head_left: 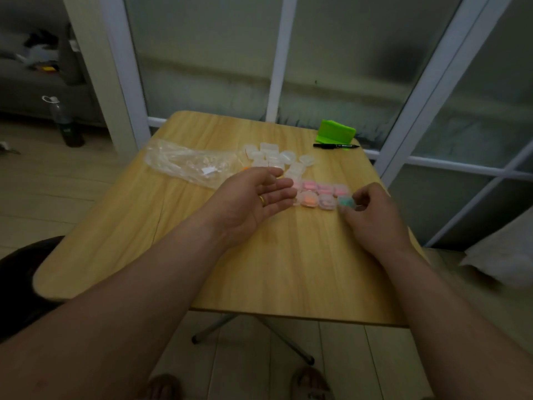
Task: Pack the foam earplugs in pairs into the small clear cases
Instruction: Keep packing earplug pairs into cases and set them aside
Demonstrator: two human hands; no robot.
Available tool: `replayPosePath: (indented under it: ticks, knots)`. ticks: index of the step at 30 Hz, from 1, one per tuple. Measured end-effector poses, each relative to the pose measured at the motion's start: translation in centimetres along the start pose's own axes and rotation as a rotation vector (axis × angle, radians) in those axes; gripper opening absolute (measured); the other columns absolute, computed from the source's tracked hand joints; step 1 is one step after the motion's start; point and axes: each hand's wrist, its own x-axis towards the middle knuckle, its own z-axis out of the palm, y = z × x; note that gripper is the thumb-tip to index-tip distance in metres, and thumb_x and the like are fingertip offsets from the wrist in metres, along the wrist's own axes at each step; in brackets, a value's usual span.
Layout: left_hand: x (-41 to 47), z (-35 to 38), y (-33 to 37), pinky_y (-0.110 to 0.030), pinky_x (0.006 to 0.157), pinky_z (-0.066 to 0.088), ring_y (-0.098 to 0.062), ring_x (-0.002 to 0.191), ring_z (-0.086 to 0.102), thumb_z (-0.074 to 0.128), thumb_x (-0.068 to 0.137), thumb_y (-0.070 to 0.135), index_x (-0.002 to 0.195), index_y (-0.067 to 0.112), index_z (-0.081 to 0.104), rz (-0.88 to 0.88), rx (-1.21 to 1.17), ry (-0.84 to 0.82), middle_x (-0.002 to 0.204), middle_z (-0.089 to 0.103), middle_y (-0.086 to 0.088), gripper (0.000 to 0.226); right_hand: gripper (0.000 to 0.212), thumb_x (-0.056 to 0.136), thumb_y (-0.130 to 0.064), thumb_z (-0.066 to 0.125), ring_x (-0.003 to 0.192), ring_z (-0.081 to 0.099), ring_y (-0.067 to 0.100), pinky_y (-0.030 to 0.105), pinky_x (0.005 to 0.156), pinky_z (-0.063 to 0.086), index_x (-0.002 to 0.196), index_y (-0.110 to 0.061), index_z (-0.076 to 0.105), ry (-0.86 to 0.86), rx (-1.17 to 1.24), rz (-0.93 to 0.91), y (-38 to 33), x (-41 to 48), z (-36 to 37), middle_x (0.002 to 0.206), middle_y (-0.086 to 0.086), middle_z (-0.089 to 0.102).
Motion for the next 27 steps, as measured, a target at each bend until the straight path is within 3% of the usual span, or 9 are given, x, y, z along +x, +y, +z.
replayPosePath:
  ticks: [10, 14, 17, 23, 27]
  knots:
    - [0.3, -1.1, 1.2, -0.041, 0.088, 0.064, -0.032, 0.101, 0.074, 0.053, 0.098, 0.004, 0.127, -0.002, 0.06, 0.039, -0.077, 0.033, 0.12, 0.069, -0.025, 0.031, 0.029, 0.093, -0.043, 0.074, 0.093, 0.063, 0.014, 0.045, 0.084, 0.056, 0.114, -0.028, 0.059, 0.038, 0.075, 0.017, -0.7, 0.0, -0.1, 0.103, -0.012, 0.062]
    - [0.7, -1.5, 2.1, -0.041, 0.082, 0.063, -0.027, 0.09, 0.071, 0.055, 0.099, 0.014, 0.123, 0.003, 0.063, 0.038, -0.087, 0.06, 0.112, 0.072, -0.017, 0.028, 0.026, 0.097, -0.034, 0.07, 0.096, 0.063, 0.014, 0.043, 0.083, 0.056, 0.121, -0.025, 0.063, 0.094, 0.065, -0.073, -2.4, 0.7, 0.6, 0.116, -0.006, 0.065]
    - [1.2, -1.7, 2.8, -0.038, 0.075, 0.06, -0.026, 0.086, 0.07, 0.05, 0.1, 0.019, 0.123, 0.003, 0.063, 0.043, -0.11, 0.082, 0.109, 0.073, -0.016, 0.03, 0.025, 0.098, -0.029, 0.068, 0.098, 0.066, 0.015, 0.04, 0.085, 0.057, 0.123, -0.024, 0.067, 0.046, 0.029, -0.147, -4.4, 2.6, 1.9, 0.118, -0.005, 0.068]
    - [2.3, -2.0, 3.9, -0.039, 0.083, 0.061, -0.027, 0.089, 0.071, 0.052, 0.1, 0.02, 0.126, 0.001, 0.065, 0.035, -0.156, 0.097, 0.111, 0.074, -0.016, 0.035, 0.034, 0.096, -0.025, 0.068, 0.102, 0.064, 0.017, 0.033, 0.082, 0.048, 0.131, -0.024, 0.068, -0.073, -0.12, -0.216, -7.5, 8.5, 3.9, 0.119, -0.002, 0.072]
    - [2.7, -2.4, 4.7, -0.038, 0.081, 0.063, -0.031, 0.094, 0.071, 0.051, 0.1, 0.019, 0.127, -0.001, 0.064, 0.037, -0.18, 0.097, 0.115, 0.073, -0.019, 0.036, 0.05, 0.093, -0.035, 0.075, 0.119, 0.065, 0.024, 0.039, 0.097, 0.052, 0.141, -0.028, 0.063, -0.197, -0.205, -0.276, -9.5, 11.5, 5.4, 0.132, 0.0, 0.071]
